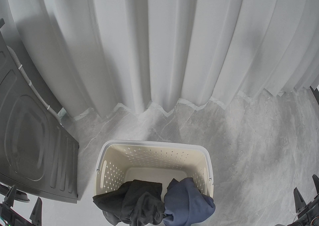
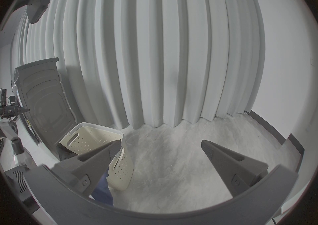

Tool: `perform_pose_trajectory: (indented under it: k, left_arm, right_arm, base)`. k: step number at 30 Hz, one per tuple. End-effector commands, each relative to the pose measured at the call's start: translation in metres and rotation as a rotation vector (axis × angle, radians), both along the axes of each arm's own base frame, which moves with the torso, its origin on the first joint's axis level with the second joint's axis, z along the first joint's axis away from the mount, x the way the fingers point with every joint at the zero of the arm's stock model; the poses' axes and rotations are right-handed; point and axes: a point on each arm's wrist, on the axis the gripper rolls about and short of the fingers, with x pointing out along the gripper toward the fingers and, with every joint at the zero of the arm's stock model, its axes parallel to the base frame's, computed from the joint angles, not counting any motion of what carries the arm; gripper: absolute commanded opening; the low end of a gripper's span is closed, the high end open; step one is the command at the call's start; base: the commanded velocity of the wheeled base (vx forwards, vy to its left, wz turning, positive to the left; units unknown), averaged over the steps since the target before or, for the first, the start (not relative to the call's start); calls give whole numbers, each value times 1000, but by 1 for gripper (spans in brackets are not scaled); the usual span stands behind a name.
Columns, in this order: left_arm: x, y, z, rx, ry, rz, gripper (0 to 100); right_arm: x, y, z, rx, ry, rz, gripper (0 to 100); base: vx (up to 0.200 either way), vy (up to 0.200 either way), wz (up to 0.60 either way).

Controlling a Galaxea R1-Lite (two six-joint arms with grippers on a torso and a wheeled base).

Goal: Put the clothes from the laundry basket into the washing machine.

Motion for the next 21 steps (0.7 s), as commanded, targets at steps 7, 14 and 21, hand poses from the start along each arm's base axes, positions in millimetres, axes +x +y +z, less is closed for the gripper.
perform_pose_trajectory:
  k: [7,14,21]
  left_arm:
    - [0,0,-5,0,1,1,100]
    - [0,0,-5,-3,1,1,100]
    - [0,0,-5,-1,1,1,100]
  right_arm:
    - [1,0,-5,0,11,0,100]
    - [1,0,-5,0,11,0,100]
    - [1,0,-5,0,11,0,100]
  base:
    - [0,0,0]
    - [57,0,0]
    - [114,0,0]
